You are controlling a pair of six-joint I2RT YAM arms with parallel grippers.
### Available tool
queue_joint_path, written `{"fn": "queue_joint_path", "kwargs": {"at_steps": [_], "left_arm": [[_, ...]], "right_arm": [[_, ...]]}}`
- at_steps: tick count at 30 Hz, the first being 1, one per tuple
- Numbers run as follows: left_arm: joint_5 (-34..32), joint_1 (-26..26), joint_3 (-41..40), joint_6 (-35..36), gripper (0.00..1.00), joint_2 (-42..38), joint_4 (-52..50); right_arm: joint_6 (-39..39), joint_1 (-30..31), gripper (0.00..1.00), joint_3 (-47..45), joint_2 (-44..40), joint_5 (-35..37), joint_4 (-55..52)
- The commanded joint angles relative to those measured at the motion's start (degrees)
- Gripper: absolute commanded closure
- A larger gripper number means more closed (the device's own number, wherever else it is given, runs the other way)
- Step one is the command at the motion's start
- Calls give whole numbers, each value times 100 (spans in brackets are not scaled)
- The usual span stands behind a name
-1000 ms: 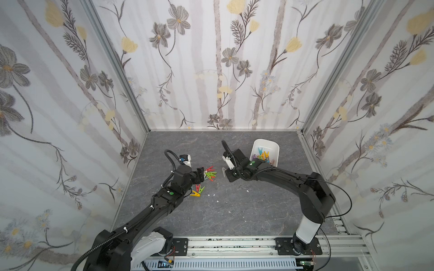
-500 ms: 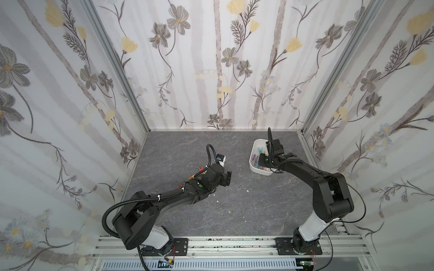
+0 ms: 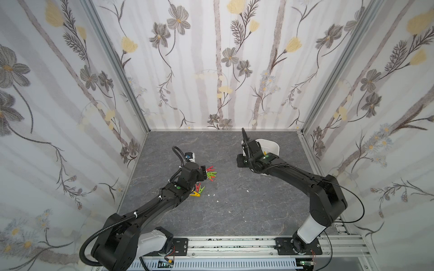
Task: Put the clothespins into the storage box
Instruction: Place the clothespin in the storage box, then pick up the clothespin from the center of the board.
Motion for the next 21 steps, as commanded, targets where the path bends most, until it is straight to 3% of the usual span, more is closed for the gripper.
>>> {"fn": "queue_joint_path", "kwargs": {"at_steps": [1, 7, 21], "left_arm": [[18, 468, -282, -357, 22, -456, -386], [500, 1126, -555, -667, 22, -862, -521], [862, 1164, -696, -790, 23, -757, -236]], "right_arm": [[37, 465, 59, 312, 439, -247, 153], [-453, 1258, 58, 1358, 1630, -305, -174], [-773, 1529, 65, 1781, 2436, -46, -511]]}}
